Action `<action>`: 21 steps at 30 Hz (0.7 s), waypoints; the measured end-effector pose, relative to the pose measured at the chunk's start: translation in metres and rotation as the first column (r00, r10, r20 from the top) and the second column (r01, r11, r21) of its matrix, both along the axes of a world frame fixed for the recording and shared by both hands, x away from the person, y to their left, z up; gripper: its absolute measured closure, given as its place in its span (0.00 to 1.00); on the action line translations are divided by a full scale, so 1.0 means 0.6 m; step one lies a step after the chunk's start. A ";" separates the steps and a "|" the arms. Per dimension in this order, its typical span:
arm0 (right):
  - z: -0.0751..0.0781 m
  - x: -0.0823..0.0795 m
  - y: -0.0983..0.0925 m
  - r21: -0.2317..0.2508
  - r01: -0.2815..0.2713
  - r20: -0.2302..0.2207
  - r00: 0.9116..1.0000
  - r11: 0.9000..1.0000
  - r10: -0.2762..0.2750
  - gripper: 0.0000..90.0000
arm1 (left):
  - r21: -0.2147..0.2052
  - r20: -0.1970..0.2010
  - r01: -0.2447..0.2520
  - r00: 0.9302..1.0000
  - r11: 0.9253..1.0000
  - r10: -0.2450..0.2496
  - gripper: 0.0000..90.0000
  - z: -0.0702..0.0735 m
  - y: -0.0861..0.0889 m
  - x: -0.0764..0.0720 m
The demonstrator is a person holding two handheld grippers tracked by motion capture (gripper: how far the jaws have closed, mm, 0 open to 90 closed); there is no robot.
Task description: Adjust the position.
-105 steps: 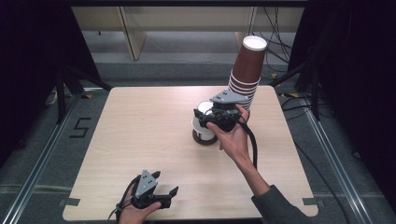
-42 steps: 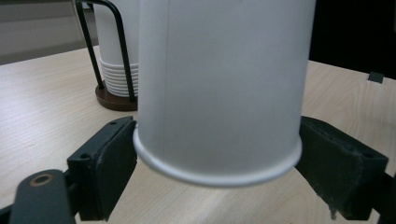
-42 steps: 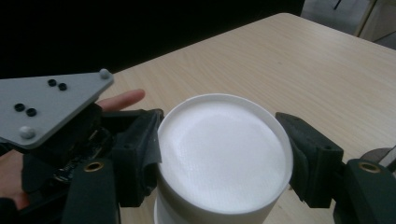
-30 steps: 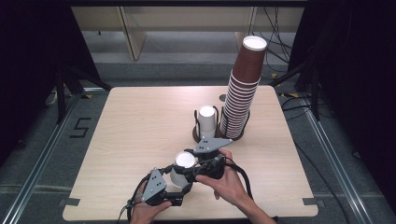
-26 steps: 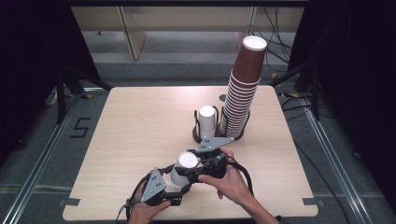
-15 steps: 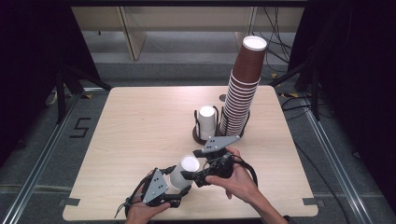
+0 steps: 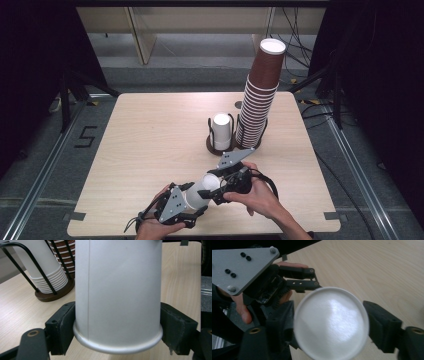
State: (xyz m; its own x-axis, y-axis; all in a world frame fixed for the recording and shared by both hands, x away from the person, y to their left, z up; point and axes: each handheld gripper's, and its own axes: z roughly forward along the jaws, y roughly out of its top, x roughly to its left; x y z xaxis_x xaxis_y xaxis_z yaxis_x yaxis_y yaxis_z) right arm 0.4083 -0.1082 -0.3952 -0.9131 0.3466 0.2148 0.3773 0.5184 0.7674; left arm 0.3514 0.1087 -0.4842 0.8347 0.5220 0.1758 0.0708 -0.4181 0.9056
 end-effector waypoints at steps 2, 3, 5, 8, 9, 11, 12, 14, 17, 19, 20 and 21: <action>0.000 0.001 -0.003 0.001 0.005 -0.015 1.000 1.000 -0.005 0.36 | -0.003 0.008 0.004 1.000 1.000 -0.004 0.22 0.000 0.000 0.000; 0.000 0.001 -0.004 0.003 0.004 -0.021 1.000 1.000 -0.004 0.36 | -0.018 0.009 0.002 1.000 1.000 -0.002 0.21 -0.001 0.000 -0.001; 0.005 0.002 -0.011 0.040 0.017 -0.021 1.000 0.999 -0.016 0.37 | -0.076 0.020 -0.013 1.000 0.997 0.015 0.17 -0.003 0.000 0.001; 0.010 0.003 -0.017 0.066 0.030 -0.011 1.000 0.997 -0.029 0.38 | -0.129 0.019 -0.018 1.000 0.991 0.021 0.16 -0.002 0.006 0.002; 0.013 0.004 -0.020 0.097 0.038 -0.025 0.999 0.995 -0.036 0.38 | -0.154 0.023 -0.017 1.000 0.988 0.021 0.16 -0.002 0.007 0.003; 0.017 0.006 -0.025 0.136 0.044 -0.045 0.998 0.990 -0.039 0.38 | -0.215 0.018 -0.023 0.999 0.976 0.028 0.16 -0.001 0.011 0.003; 0.018 0.005 -0.028 0.155 0.045 -0.055 0.998 0.987 -0.037 0.38 | -0.241 0.016 -0.019 1.000 0.970 0.024 0.16 0.001 0.013 0.003; 0.021 0.007 -0.033 0.183 0.035 -0.067 0.997 0.983 -0.023 0.38 | -0.272 0.026 -0.010 1.000 0.962 0.017 0.16 0.004 0.016 0.002; 0.018 0.009 -0.035 0.223 0.033 -0.096 0.995 0.974 -0.012 0.38 | -0.308 0.060 0.010 0.998 0.951 0.009 0.16 0.008 0.015 -0.003; 0.018 0.009 -0.036 0.226 0.032 -0.101 0.995 0.974 -0.009 0.38 | -0.312 0.065 0.011 0.998 0.950 0.010 0.16 0.010 0.016 -0.004; 0.016 0.011 -0.035 0.244 0.018 -0.102 0.995 0.970 0.007 0.38 | -0.314 0.071 0.008 0.997 0.949 0.015 0.16 0.011 0.016 -0.005; 0.018 0.006 -0.036 0.232 0.043 -0.144 0.989 0.972 -0.010 0.38 | -0.311 0.069 0.013 0.998 0.950 0.009 0.18 0.012 0.016 -0.004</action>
